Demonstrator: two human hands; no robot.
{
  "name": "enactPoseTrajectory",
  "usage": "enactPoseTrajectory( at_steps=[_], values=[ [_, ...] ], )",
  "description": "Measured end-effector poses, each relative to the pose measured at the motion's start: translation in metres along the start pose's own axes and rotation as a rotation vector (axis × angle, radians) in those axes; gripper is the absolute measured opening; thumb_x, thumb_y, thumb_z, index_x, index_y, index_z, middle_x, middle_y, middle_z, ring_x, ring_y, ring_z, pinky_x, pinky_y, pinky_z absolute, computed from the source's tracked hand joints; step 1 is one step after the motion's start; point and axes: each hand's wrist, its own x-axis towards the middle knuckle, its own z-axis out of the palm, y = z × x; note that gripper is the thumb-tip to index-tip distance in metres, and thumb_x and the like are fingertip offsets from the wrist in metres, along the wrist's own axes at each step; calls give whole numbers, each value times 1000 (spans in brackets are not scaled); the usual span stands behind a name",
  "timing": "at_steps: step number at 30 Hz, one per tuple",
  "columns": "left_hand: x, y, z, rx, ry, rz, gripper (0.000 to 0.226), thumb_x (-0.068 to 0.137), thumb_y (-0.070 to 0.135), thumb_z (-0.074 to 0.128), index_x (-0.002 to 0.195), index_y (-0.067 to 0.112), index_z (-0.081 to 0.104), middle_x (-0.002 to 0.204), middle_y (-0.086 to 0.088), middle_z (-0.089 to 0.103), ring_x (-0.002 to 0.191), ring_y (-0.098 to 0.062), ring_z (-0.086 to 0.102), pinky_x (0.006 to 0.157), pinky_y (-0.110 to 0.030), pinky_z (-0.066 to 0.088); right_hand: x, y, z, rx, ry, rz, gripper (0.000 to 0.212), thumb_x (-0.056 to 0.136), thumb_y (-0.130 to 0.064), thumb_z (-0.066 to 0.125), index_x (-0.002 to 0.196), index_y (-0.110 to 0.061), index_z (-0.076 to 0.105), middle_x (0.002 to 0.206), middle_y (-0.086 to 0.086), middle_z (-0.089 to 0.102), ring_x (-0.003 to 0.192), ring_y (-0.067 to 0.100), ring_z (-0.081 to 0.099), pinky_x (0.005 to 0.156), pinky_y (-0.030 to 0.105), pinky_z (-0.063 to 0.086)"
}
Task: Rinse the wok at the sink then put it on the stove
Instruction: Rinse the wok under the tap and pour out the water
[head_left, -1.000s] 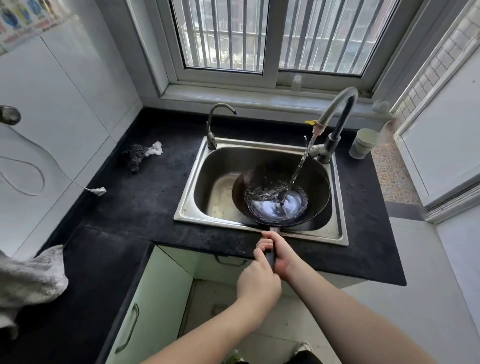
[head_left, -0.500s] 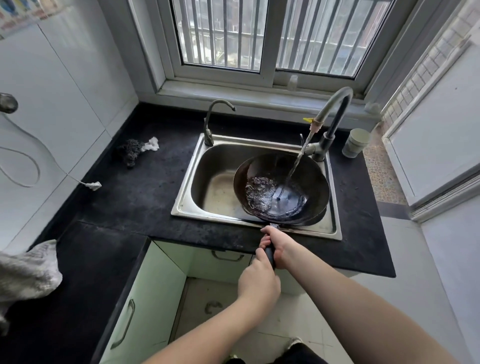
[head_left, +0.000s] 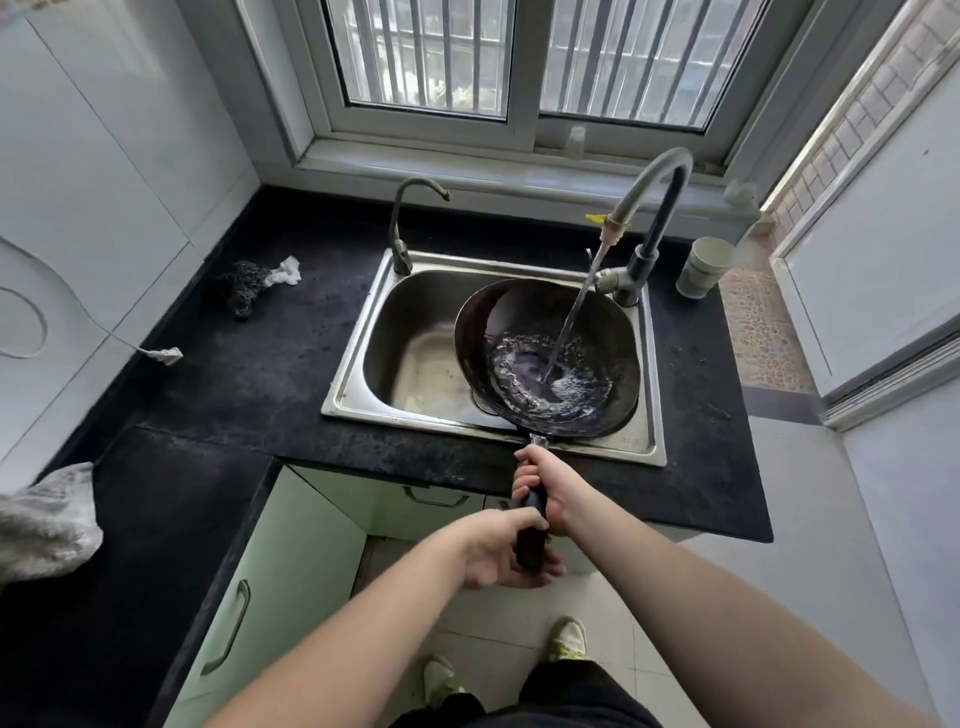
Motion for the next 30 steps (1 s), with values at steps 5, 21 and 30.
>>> enactPoseTrajectory(
  at_steps=[5, 21, 30],
  values=[
    [9, 12, 23, -252, -34, -65, 13, 86, 11, 41, 79, 7, 51, 60, -8, 55, 42, -12, 52, 36, -15, 37, 0, -14, -2, 23, -48, 51, 39, 93, -13, 42, 57, -20, 31, 34, -10, 29, 23, 4, 26, 28, 13, 24],
    [8, 33, 42, -503, -105, 91, 34, 93, 9, 39, 60, 14, 45, 48, 5, 42, 28, 0, 30, 29, -10, 21, 0, -50, 15, -247, 109, 114, 38, 98, -8, 38, 60, -13, 33, 29, -4, 30, 21, 8, 29, 34, 10, 33],
    [29, -12, 52, -233, -48, 290, 13, 77, 1, 45, 71, 10, 40, 50, -2, 45, 33, -7, 33, 37, -17, 25, -6, -24, -14, -334, 144, -80, 25, 95, -8, 45, 73, -16, 39, 44, -5, 35, 29, 5, 32, 36, 15, 29]
  ],
)
